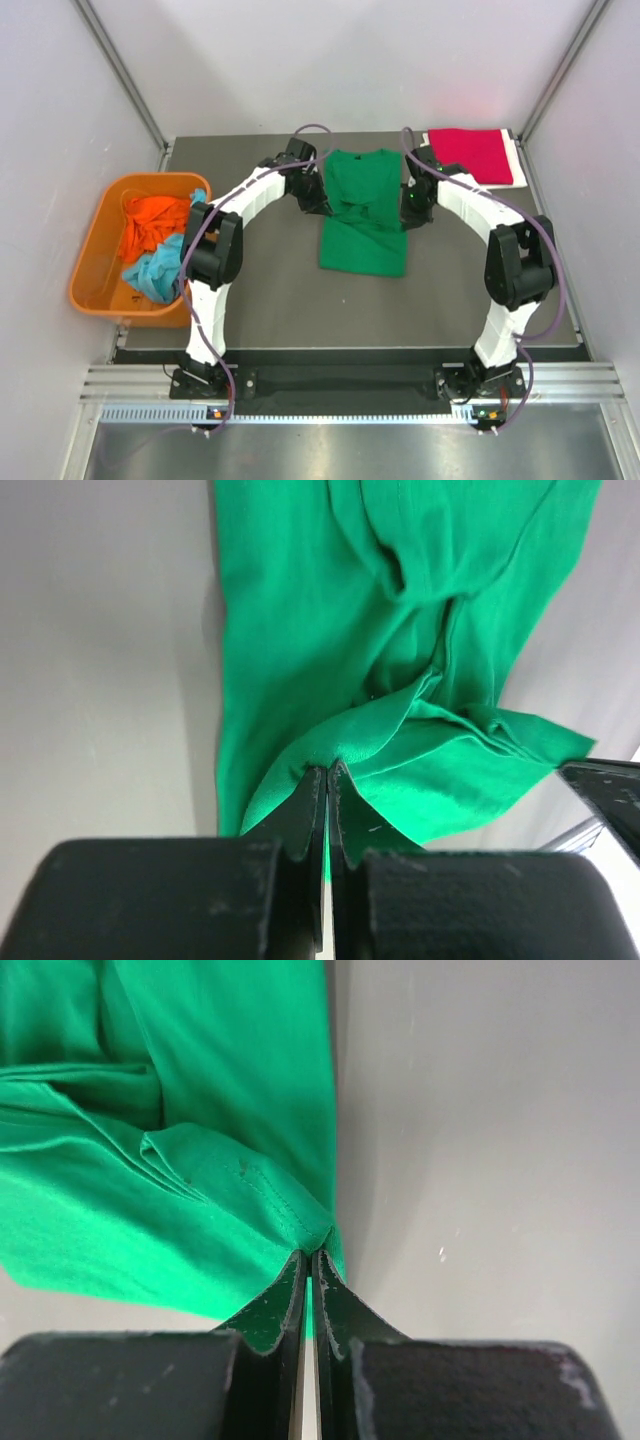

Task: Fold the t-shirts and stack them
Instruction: Fold the tshirt

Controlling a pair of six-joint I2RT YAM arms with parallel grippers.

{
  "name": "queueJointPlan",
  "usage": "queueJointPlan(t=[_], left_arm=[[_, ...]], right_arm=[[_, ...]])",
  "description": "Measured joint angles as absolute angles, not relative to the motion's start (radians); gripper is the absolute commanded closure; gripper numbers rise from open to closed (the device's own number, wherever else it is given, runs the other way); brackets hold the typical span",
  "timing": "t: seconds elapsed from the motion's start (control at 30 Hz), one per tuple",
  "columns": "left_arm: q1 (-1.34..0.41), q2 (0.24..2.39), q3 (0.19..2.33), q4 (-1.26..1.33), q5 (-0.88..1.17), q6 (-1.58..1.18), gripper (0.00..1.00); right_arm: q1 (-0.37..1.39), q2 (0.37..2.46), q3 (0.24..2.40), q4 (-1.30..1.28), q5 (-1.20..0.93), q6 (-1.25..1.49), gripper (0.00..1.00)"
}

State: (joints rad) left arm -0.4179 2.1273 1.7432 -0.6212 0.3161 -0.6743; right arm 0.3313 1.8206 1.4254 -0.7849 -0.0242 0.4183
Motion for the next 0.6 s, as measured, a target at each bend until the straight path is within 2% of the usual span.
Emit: queueJointPlan(t=[0.6], left_arm=[[-0.373,2.223,1.861,-0.636,0.304,-0.676,1.00]], right_arm=[[0.290,2.007,1.666,-0.817,-0.055,0.373,1.00]])
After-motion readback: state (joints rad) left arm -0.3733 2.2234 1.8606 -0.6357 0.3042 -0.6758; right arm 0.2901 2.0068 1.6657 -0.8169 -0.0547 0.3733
